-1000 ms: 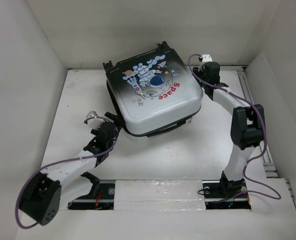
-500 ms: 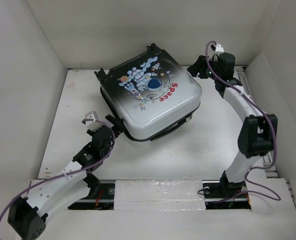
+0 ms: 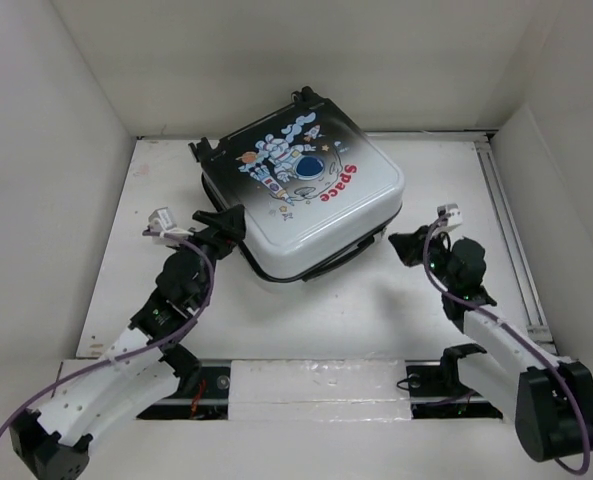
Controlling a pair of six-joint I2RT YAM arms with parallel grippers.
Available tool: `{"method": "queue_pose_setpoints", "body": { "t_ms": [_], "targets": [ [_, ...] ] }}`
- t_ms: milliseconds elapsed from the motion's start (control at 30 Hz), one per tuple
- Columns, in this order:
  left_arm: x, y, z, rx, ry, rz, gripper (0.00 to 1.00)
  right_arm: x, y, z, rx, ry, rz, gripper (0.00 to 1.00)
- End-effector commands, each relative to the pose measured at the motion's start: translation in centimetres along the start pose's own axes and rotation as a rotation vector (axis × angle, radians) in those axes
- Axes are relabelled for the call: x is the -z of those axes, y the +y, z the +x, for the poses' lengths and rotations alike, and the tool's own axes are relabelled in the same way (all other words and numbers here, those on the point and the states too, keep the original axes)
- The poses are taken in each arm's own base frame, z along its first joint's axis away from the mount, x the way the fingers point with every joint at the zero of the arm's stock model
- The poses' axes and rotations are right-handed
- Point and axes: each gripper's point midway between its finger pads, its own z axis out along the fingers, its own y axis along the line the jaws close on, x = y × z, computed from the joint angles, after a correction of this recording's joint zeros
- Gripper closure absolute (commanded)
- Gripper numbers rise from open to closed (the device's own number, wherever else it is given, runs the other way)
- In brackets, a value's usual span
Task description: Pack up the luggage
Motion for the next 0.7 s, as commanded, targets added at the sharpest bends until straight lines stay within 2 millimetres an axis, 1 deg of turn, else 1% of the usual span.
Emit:
{"method": "queue_pose_setpoints", "body": {
  "t_ms": [0, 67, 100, 133, 167, 200, 233, 267, 300, 333, 367, 400, 467, 500, 567, 633, 667],
  "targets": [
    [-0.8, -1.3, 1.5, -0.014, 0.071, 0.021, 0.15, 0.2, -0.2, -2.3, 0.036, -0.149, 0.008, 0.83],
    [-0.9, -1.0, 2.0, -0.035, 0.089, 0.016, 0.15, -0.4, -0.6, -1.4, 0.036, -0.110, 0.009, 0.75],
    [-0.9, -1.2, 1.9, -0.035, 0.089, 0.016, 0.15, -0.7, -0.7, -1.5, 0.045, -0.106, 0.011, 0.72],
    [-0.9, -1.1, 1.8, -0.035, 0.092, 0.018, 0.14, -1.1, -1.3, -1.0, 0.040, -0.096, 0.026, 0.68],
    [-0.7, -1.3, 2.0, -0.035, 0.109, 0.030, 0.14, -1.3, -1.8, -1.6, 0.047, -0.124, 0.038, 0.66],
    [-0.6, -1.5, 2.2, -0.035, 0.120, 0.039, 0.14, -1.3, -2.2, -1.1, 0.056, -0.112, 0.031, 0.66],
    [-0.5, -1.6, 2.4, -0.034, 0.133, 0.049, 0.14, -1.8, -2.7, 0.4, 0.052, -0.070, 0.028, 0.65],
    [-0.5, -1.7, 2.9, -0.039, 0.151, 0.054, 0.14, -2.1, -3.0, 0.4, 0.061, -0.063, 0.016, 0.65],
    [-0.3, -1.6, 3.4, -0.045, 0.178, 0.060, 0.14, -2.3, -2.3, 0.7, 0.066, -0.050, -0.039, 0.65],
    [-0.5, -1.4, 3.8, -0.053, 0.186, 0.050, 0.14, -2.7, -2.2, 0.7, 0.069, -0.046, -0.060, 0.65],
    [-0.5, -1.1, 4.5, -0.064, 0.213, 0.044, 0.14, -3.2, -2.4, 1.2, 0.062, -0.027, -0.066, 0.65],
    [-0.5, -1.2, 4.7, -0.064, 0.224, 0.052, 0.14, -3.3, -2.3, 1.5, 0.061, -0.020, -0.076, 0.63],
    [-0.5, -1.5, 4.9, -0.064, 0.237, 0.058, 0.14, -3.6, -2.4, 1.1, 0.077, -0.031, -0.080, 0.62],
    [-0.5, -1.3, 5.0, -0.069, 0.242, 0.052, 0.14, -3.7, -2.2, 1.5, 0.082, -0.020, -0.086, 0.60],
    [-0.6, -1.2, 4.9, -0.068, 0.242, 0.052, 0.14, -4.1, -1.8, 0.5, 0.105, -0.038, -0.105, 0.59],
    [-0.6, -1.5, 4.8, -0.063, 0.236, 0.059, 0.14, -4.7, -1.5, 0.7, 0.122, -0.017, -0.108, 0.58],
    [-0.5, -1.5, 4.9, -0.071, 0.244, 0.067, 0.14, -4.9, -1.7, 0.5, 0.131, -0.019, -0.099, 0.57]
  ]
}}
